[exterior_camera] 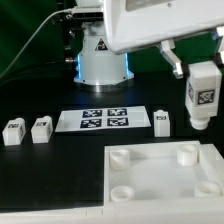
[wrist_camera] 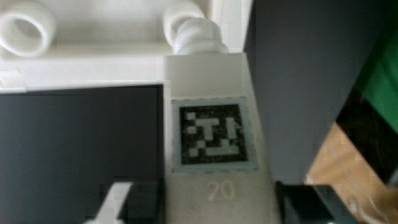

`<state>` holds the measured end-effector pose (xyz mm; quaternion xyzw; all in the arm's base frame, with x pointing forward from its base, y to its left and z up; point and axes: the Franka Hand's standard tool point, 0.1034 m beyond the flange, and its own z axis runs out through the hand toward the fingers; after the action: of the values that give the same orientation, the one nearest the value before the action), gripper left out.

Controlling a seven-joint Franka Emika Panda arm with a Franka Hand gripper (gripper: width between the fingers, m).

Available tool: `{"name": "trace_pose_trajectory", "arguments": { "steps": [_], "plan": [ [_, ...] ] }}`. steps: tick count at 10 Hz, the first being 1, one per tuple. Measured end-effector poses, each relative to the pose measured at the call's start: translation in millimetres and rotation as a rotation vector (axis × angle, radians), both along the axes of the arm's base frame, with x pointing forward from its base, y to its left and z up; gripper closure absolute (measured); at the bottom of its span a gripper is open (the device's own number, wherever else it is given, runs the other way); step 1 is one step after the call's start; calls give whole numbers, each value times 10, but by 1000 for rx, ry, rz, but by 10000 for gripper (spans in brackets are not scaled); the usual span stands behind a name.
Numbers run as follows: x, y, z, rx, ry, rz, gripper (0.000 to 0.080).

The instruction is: Assemble one leg

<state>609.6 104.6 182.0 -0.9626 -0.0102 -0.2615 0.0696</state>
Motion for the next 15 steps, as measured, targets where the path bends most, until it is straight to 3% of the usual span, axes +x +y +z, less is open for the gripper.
{"name": "trace_pose_trajectory", "arguments": {
  "steps": [2, 3, 5, 6, 8, 11, 15],
  "plan": [
    [-15, -69, -13, -16, -198, -36, 506],
    [-59, -50, -128, -15, -151, -28, 506],
    [-46, -59, -130, -15, -151, -30, 506],
    [-25, -69, -243, -14, -147, -35, 506],
    [117, 38, -341, -1, -133, -28, 506],
    [150, 91, -631, 5, -104, -27, 506],
    [128, 92, -783, 4, -83, -28, 506]
  ]
}}
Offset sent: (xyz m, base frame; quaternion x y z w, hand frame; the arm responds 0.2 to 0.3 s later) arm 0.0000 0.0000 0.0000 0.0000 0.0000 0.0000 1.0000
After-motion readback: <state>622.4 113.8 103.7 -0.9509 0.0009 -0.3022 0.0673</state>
